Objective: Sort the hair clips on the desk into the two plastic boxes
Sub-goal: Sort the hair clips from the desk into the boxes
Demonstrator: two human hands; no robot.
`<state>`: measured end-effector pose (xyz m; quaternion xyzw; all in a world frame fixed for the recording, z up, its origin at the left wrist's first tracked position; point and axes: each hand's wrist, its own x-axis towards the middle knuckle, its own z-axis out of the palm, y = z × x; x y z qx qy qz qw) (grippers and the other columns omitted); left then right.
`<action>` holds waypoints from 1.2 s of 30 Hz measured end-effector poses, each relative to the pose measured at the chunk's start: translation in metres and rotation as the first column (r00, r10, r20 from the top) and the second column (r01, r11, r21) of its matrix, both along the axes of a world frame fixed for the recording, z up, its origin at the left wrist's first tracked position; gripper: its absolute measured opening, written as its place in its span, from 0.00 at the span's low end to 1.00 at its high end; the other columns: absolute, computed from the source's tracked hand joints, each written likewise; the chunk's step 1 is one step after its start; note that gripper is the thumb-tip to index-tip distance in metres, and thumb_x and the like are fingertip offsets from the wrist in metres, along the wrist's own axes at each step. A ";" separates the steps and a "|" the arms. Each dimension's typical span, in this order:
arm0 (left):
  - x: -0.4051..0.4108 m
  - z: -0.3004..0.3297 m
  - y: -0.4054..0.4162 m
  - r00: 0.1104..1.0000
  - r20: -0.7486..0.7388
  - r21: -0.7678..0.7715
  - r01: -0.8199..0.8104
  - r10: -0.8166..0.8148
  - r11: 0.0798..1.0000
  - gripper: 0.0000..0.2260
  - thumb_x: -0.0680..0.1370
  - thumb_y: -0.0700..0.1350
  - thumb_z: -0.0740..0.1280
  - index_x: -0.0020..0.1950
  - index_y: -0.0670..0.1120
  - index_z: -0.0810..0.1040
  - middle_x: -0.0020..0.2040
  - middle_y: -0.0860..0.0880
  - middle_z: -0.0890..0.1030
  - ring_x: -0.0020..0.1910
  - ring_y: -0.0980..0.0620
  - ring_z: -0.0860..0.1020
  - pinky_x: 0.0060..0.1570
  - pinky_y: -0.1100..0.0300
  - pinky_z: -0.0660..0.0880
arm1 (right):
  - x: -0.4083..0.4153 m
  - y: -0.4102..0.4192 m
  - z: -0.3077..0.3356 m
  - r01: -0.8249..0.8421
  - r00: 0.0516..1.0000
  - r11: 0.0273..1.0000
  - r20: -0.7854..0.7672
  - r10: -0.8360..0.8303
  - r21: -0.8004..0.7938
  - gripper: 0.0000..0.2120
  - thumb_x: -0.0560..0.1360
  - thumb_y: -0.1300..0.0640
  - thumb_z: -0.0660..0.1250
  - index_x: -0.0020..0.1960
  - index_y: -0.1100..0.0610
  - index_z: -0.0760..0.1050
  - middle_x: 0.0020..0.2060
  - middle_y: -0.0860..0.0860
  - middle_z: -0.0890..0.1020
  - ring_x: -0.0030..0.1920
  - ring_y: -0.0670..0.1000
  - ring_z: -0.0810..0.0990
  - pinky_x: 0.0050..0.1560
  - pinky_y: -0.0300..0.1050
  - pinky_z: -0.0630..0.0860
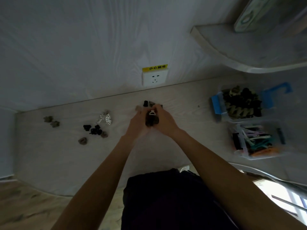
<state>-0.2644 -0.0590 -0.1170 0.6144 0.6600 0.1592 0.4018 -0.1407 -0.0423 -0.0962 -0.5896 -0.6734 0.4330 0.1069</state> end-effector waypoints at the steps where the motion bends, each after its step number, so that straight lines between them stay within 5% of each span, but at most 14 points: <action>1: 0.001 0.001 -0.003 0.999 0.026 -0.004 -0.031 0.031 1.000 0.22 0.73 0.47 0.69 0.66 0.52 0.69 0.60 0.46 0.78 0.56 0.47 0.77 0.56 0.54 0.73 | 0.003 0.000 0.000 0.000 1.000 1.000 -0.017 0.000 -0.011 0.22 0.71 0.63 0.68 0.63 0.59 0.66 0.55 0.57 0.78 0.52 0.56 0.77 0.48 0.44 0.71; 4: 0.001 0.005 -0.010 0.987 0.126 -0.024 -0.098 0.101 0.995 0.22 0.72 0.40 0.71 0.65 0.47 0.71 0.60 0.45 0.78 0.58 0.46 0.77 0.60 0.54 0.73 | 0.015 -0.002 0.003 -0.006 0.994 0.999 -0.105 0.001 -0.046 0.23 0.72 0.63 0.69 0.65 0.60 0.66 0.60 0.58 0.77 0.57 0.56 0.77 0.55 0.44 0.72; 9: 0.021 0.034 -0.014 0.971 0.225 0.039 -0.094 0.083 0.995 0.21 0.72 0.43 0.72 0.64 0.46 0.73 0.56 0.46 0.79 0.51 0.54 0.77 0.49 0.72 0.71 | 0.046 -0.015 0.032 0.146 0.954 0.987 -0.255 -0.159 -0.070 0.21 0.72 0.62 0.69 0.63 0.57 0.69 0.55 0.51 0.78 0.51 0.47 0.76 0.45 0.25 0.72; 14: 0.093 0.084 0.008 0.927 0.342 0.171 0.102 -0.156 0.980 0.20 0.72 0.42 0.71 0.64 0.47 0.74 0.56 0.45 0.77 0.51 0.53 0.77 0.50 0.70 0.75 | 0.125 -0.027 0.077 0.415 0.821 0.910 -0.418 -0.388 -0.030 0.17 0.73 0.66 0.68 0.57 0.52 0.71 0.51 0.51 0.78 0.51 0.51 0.79 0.49 0.46 0.81; 17: 0.152 0.095 0.029 0.912 0.258 0.284 0.245 -0.320 0.927 0.21 0.70 0.45 0.72 0.62 0.47 0.75 0.53 0.43 0.78 0.50 0.46 0.78 0.52 0.56 0.76 | 0.177 -0.025 0.094 0.514 0.815 0.857 -0.332 -0.475 0.033 0.18 0.74 0.65 0.67 0.62 0.56 0.69 0.52 0.51 0.77 0.53 0.51 0.77 0.52 0.45 0.79; 21: 0.216 0.100 0.056 0.928 0.106 0.312 0.310 -0.357 0.898 0.21 0.71 0.40 0.69 0.64 0.46 0.74 0.55 0.41 0.77 0.54 0.43 0.76 0.53 0.57 0.71 | 0.225 -0.003 0.101 0.573 0.812 0.811 -0.214 -0.543 0.116 0.19 0.73 0.63 0.67 0.63 0.58 0.69 0.51 0.51 0.76 0.50 0.50 0.76 0.47 0.41 0.75; 26: 0.235 0.085 0.075 0.874 -0.131 0.353 0.483 -0.468 0.802 0.23 0.75 0.39 0.64 0.69 0.46 0.67 0.68 0.42 0.68 0.63 0.43 0.71 0.57 0.55 0.70 | 0.277 0.029 0.088 0.426 0.900 0.892 0.031 -0.435 0.150 0.13 0.77 0.60 0.62 0.61 0.61 0.70 0.55 0.59 0.77 0.55 0.58 0.77 0.56 0.51 0.75; 31: 0.221 0.070 0.073 0.797 -0.293 0.348 0.604 -0.529 0.717 0.18 0.80 0.47 0.58 0.70 0.47 0.68 0.70 0.45 0.70 0.69 0.46 0.67 0.71 0.53 0.56 | 0.297 0.027 0.085 0.277 0.896 0.917 0.266 -0.354 0.288 0.14 0.78 0.60 0.60 0.63 0.61 0.70 0.60 0.60 0.75 0.57 0.59 0.75 0.53 0.43 0.70; 36: 0.168 0.066 0.054 0.894 -0.197 0.577 0.438 -0.403 0.689 0.13 0.78 0.46 0.58 0.59 0.45 0.78 0.52 0.45 0.82 0.51 0.46 0.78 0.51 0.57 0.72 | 0.251 0.008 0.090 0.185 0.930 0.851 0.193 -0.314 0.491 0.10 0.77 0.62 0.60 0.57 0.61 0.75 0.51 0.60 0.79 0.49 0.59 0.77 0.49 0.49 0.74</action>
